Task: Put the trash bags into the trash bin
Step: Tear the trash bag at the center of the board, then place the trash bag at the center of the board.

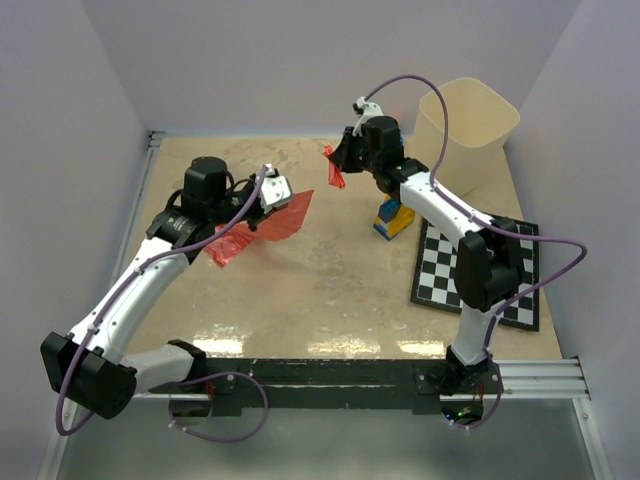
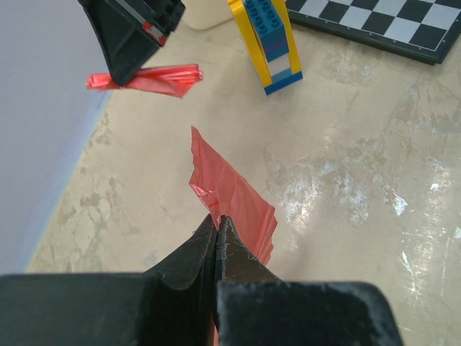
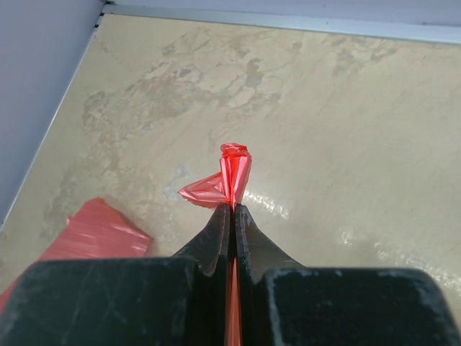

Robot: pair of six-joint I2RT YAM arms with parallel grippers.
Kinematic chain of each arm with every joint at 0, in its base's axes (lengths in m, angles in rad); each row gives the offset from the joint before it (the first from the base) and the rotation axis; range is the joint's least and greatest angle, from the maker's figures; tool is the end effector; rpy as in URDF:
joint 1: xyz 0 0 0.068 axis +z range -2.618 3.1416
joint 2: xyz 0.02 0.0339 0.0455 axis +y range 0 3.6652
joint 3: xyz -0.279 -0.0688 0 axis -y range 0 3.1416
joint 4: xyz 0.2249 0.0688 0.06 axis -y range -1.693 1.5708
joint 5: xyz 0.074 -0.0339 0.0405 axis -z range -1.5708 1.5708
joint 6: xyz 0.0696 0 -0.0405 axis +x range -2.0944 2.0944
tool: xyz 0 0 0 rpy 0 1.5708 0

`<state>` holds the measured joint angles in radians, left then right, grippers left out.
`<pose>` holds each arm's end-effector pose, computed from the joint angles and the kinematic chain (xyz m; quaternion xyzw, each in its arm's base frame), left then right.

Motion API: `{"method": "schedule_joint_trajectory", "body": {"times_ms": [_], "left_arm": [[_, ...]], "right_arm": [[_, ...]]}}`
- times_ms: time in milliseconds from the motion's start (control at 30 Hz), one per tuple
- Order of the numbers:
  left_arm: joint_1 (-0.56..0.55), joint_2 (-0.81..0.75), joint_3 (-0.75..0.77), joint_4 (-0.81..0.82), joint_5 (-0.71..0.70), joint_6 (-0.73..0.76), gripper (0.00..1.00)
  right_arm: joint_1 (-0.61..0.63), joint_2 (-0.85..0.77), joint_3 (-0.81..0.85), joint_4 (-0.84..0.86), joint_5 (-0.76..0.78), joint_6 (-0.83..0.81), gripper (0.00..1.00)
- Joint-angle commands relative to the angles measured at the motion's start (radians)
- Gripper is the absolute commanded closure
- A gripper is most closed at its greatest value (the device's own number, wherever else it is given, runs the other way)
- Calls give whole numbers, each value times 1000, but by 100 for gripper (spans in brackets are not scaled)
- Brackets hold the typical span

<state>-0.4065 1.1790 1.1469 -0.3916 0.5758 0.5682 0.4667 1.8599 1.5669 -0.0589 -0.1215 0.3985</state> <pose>0.2246 -0.1379 0.3697 0.5133 0.6395 -0.1957 0.5378 0.4128 0.2174 0.3241 -0.0626 0.8168 0.2847 0.4979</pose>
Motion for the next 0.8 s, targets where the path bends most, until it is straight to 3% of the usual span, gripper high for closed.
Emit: {"method": "schedule_joint_trajectory", "body": {"times_ms": [0, 233, 367, 567, 633, 700, 767], "left_arm": [[3, -45, 5, -125, -19, 42, 100], [6, -152, -32, -168, -215, 4, 100], [5, -199, -39, -185, -290, -2, 100], [5, -226, -23, -202, -355, 9, 100], [5, -217, -9, -193, -356, -11, 100], [5, -206, 5, -173, -356, -46, 100], [5, -187, 20, -152, -352, -73, 100]], "right_arm": [[4, 2, 54, 116, 51, -114, 100], [4, 218, 214, 108, 287, -210, 100], [7, 364, 298, 90, 514, -187, 100], [7, 484, 331, 131, 591, -266, 98], [9, 498, 311, 151, 588, -294, 81], [9, 502, 298, 153, 568, -317, 45], [6, 481, 298, 139, 524, -342, 34]]}}
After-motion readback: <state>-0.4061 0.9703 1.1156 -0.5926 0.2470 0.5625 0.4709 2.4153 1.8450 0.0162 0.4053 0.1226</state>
